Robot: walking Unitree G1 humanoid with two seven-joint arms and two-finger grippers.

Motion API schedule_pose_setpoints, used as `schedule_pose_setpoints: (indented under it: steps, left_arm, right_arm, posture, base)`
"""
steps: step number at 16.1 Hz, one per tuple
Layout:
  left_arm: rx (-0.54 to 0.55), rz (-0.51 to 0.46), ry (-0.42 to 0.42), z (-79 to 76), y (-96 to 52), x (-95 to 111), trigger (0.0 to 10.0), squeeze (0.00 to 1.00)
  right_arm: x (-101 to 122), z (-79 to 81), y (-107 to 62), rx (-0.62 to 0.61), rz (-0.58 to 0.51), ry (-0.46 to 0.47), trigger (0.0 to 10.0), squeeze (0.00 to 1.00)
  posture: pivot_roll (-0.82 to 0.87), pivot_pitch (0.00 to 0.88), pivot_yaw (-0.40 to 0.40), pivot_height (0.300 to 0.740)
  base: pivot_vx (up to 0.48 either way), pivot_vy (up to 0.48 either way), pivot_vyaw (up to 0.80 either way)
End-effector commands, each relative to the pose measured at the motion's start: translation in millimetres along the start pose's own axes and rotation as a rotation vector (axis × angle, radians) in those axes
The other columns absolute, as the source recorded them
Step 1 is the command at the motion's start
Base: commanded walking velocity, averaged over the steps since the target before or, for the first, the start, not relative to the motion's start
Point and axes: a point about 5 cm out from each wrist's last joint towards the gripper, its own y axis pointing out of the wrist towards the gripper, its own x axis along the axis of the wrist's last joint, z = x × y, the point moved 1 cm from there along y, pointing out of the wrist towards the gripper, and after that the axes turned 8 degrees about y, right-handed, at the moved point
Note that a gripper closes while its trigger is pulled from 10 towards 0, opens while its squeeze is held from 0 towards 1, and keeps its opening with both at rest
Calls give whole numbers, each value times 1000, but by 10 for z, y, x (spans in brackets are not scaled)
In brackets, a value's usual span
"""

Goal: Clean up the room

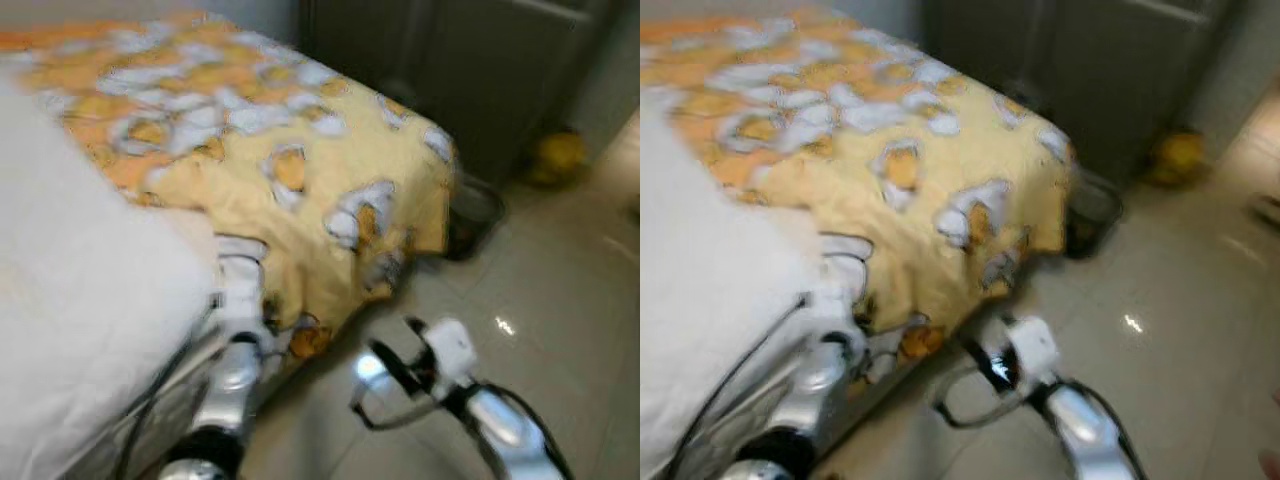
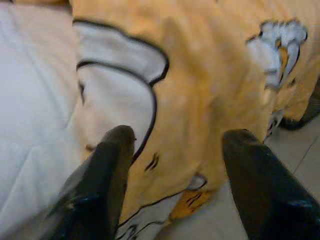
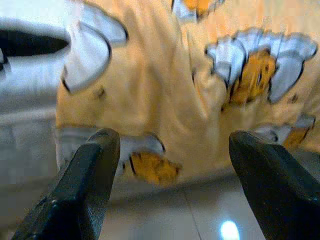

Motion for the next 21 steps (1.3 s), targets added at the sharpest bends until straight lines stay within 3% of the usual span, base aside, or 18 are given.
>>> schedule_pose_setpoints:
  steps: [1, 7, 8, 10, 11, 12, 15, 17, 18, 21]
  left_arm:
    - [53, 24, 14, 147, 22, -23, 10000, 1000]
    - [88, 72, 34, 242, 105, -15, 10000, 1000]
    - [95, 79, 25, 266, 122, -9, 10000, 0]
    - [161, 123, 11, 378, 130, -47, 10000, 0]
    - [225, 162, 9, 497, 140, -77, 10000, 0]
    - [232, 163, 7, 508, 141, -77, 10000, 0]
    - [261, 147, 22, 655, 241, 85, 10000, 0]
    - [260, 146, 12, 648, 252, 99, 10000, 0]
    - [198, 140, -116, 551, 264, 94, 10000, 0]
    - [161, 114, -109, 436, 246, 75, 10000, 0]
  right_arm:
    - [254, 76, 63, 23, -63, -43, 10000, 0]
    - [317, 143, 14, 17, -16, -21, 10000, 0]
    - [332, 161, 1, 23, -7, -17, 10000, 0]
    - [354, 192, -33, 42, 2, -5, 10000, 0]
    - [334, 251, -141, 89, 34, -1, 10000, 0]
    - [331, 259, -170, 93, 40, -1, 10000, 0]
    - [67, 356, -519, 123, 151, 21, 10000, 0]
    - [-37, 416, -605, 117, 188, 37, 10000, 0]
    - [-110, 525, -621, 118, 219, 54, 10000, 0]
    - [-118, 826, -607, 134, 247, 72, 10000, 0]
  posture:
    - [4, 0, -58, 740]
    - [2, 0, -56, 740]
    - [-1, 0, -56, 740]
    - [-8, 4, -58, 740]
    - [-27, 45, -69, 740]
    - [-27, 45, -69, 740]
    - [-74, 117, -91, 740]
    - [-94, 147, -102, 740]
    - [-116, 175, -114, 740]
    - [-141, 207, -127, 740]
  base:
    - [409, -251, 544]
    - [391, -82, 271]
    - [0, 0, 0]
    - [0, 0, 0]
    - [0, 0, 0]
    - [0, 0, 0]
    - [0, 0, 0]
    - [0, 0, 0]
    - [0, 0, 0]
    - [0, 0, 0]
